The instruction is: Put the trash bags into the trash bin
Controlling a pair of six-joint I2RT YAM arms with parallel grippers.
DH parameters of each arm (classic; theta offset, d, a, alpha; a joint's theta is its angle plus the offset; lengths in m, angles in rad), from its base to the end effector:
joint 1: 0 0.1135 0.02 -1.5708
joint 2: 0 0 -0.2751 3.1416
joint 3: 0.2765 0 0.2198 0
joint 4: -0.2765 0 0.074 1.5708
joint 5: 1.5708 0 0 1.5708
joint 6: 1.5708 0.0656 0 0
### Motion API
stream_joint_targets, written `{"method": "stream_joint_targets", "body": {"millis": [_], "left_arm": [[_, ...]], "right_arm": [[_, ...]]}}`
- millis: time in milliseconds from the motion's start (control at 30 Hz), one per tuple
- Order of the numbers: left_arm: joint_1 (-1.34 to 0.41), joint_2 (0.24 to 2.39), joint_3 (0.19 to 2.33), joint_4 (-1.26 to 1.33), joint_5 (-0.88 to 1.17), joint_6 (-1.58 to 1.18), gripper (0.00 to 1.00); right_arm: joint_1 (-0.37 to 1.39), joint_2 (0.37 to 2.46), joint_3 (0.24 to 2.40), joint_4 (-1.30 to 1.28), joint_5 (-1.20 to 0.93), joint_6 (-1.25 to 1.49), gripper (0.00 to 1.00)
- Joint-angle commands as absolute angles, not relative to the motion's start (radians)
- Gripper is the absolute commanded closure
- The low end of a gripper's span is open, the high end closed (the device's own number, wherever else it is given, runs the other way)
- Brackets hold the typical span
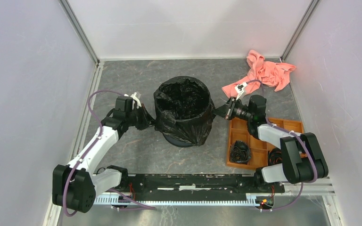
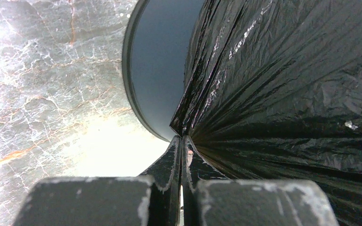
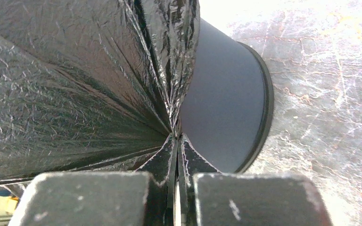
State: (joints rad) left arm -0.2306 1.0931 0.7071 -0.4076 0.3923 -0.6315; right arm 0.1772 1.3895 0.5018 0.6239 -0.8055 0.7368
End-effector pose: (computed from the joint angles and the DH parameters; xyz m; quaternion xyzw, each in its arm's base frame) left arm 0.1952 -0.0716 0.2378 -0.1084 0.9042 -0.3191 0.2623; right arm 0.2532 0.0934 0.2268 -0.0273 0.7678 0.5261 0.3646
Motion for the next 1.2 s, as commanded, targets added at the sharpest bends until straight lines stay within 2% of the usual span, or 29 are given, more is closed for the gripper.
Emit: {"method": "stream_joint_targets", "body": {"millis": [0, 200, 300, 400, 500, 667, 767, 867, 1067, 1167], "left_arm": [[-0.229, 1.087, 0.662, -0.369, 0.360, -0.661, 0.98], [-0.229, 1.086, 0.617, -0.346, 0.358, -0.671, 0.98], [-0.229, 1.083, 0.625, -0.355, 0.359, -0.671, 0.98], [-0.229, 1.067, 0.635, -0.365, 0.363, -0.675, 0.97], [-0.229, 1.054, 0.649, -0.378, 0.368, -0.676, 0.94], [-0.229, 1.034, 0.664, -0.395, 0.377, -0.675, 0.91], [-0.229, 1.023, 0.662, -0.398, 0.378, -0.675, 0.91], [-0.229, 1.015, 0.655, -0.398, 0.379, -0.679, 0.91], [-0.229, 0.999, 0.650, -0.382, 0.423, -0.692, 0.90], [-0.229, 0.994, 0.658, -0.391, 0.416, -0.692, 0.90]], "right_arm": [[0.192, 1.395, 0.535, 0.559, -0.778, 0.610, 1.00], [0.210, 1.390, 0.633, 0.315, -0.696, 0.430, 0.98], [0.223, 1.343, 0.721, 0.057, -0.532, 0.280, 0.91], [0.241, 1.241, 0.759, -0.129, -0.406, 0.199, 0.67], [0.254, 1.106, 0.726, -0.231, -0.369, 0.169, 0.48], [0.326, 0.911, 0.644, -0.363, -0.383, 0.160, 0.26], [0.409, 0.842, 0.578, -0.324, -0.528, 0.220, 0.12], [0.499, 0.804, 0.480, -0.122, -0.623, 0.404, 0.04], [0.637, 0.801, 0.319, 0.321, -0.557, 0.723, 0.02], [0.669, 0.855, 0.326, 0.362, -0.475, 0.745, 0.02]]}}
